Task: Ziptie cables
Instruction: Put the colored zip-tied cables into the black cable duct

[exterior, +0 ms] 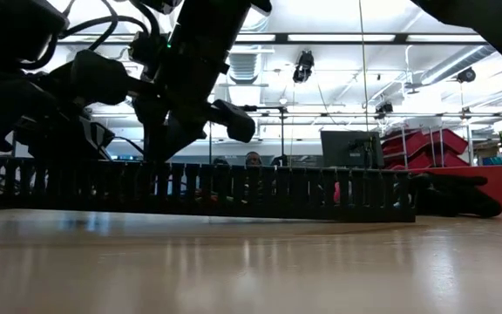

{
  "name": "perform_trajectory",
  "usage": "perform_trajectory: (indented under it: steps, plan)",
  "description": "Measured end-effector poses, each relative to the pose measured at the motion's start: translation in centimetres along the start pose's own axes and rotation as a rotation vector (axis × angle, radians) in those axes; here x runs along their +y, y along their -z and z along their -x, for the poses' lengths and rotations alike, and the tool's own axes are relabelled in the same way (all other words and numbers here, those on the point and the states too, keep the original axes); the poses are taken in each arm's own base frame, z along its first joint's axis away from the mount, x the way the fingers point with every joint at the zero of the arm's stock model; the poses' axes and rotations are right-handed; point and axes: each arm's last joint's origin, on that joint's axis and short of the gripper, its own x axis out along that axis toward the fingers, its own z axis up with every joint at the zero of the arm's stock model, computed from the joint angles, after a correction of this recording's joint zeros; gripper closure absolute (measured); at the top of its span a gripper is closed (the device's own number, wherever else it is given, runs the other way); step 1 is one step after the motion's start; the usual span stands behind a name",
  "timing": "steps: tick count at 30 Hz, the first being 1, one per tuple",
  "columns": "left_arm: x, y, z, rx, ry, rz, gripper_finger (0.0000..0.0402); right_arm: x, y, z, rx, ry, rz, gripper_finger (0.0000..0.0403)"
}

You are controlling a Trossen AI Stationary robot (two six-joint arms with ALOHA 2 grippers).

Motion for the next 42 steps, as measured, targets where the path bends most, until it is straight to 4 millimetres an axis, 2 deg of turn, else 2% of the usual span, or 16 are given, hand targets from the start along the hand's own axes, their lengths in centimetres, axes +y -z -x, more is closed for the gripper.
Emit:
perform_trajectory:
  steps: [5,19,27,33,39,42]
  plan:
    - [0.0,0.0,0.0,0.004,-0.003,-0.007,0.0402,-0.2,0.2,0.0,0.005,0.026,0.006,0.0403]
    - [0.0,0.0,0.0,0.003,0.016,-0.032,0.0402,0.2,-0.6,-0.5,-0.049,-0.035,0.011,0.0403]
    - [0.1,0.3,0.0,0.023,0.011,-0.068,0.0402,-0.1,-0.8,-0.8,0.02,-0.069,0.029,0.0403]
    - [0.2,0.5,0.0,0.028,0.009,-0.093,0.0402,-0.3,-2.6,0.2,0.1,-0.158,0.039,0.0403]
    - [0.2,0.5,0.0,0.029,0.009,-0.097,0.0402,-1.2,-5.0,0.8,0.209,-0.22,0.039,0.0395]
    - [0.2,0.5,0.0,0.029,0.009,-0.097,0.0402,-1.5,-6.2,0.9,0.253,-0.32,0.12,0.0385]
